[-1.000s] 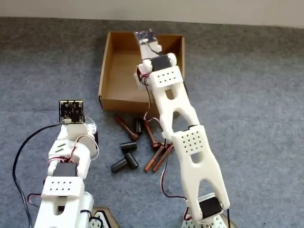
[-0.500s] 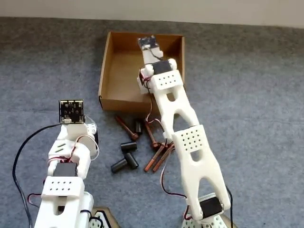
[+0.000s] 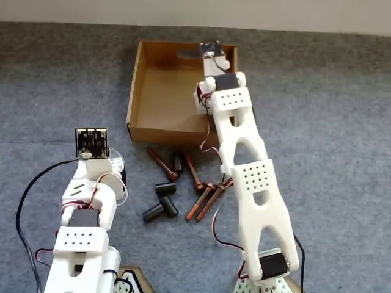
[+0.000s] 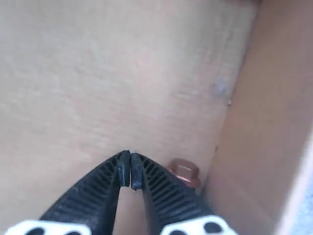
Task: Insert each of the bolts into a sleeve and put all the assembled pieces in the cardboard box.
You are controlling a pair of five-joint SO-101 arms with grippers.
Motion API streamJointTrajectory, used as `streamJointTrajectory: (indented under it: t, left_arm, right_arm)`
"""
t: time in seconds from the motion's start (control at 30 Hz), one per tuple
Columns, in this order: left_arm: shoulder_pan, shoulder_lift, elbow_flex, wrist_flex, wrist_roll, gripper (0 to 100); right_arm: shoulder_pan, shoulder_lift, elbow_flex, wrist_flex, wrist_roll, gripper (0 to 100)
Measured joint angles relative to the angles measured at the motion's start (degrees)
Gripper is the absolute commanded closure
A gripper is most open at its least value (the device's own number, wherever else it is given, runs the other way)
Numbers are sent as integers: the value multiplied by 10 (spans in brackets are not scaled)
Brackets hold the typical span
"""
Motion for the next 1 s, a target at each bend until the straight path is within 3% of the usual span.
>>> streamJointTrajectory:
  t: [0.33, 0.83, 1.0]
  left_arm:
    - [0, 0, 0, -1, 0, 990]
    - [0, 0, 0, -2, 0, 990]
    - [0, 0, 0, -2, 0, 990]
  right_arm:
    - [1, 0, -153, 74, 0, 993]
    - [1, -105, -160, 153, -2, 993]
    - [1, -156, -161, 173, -58, 992]
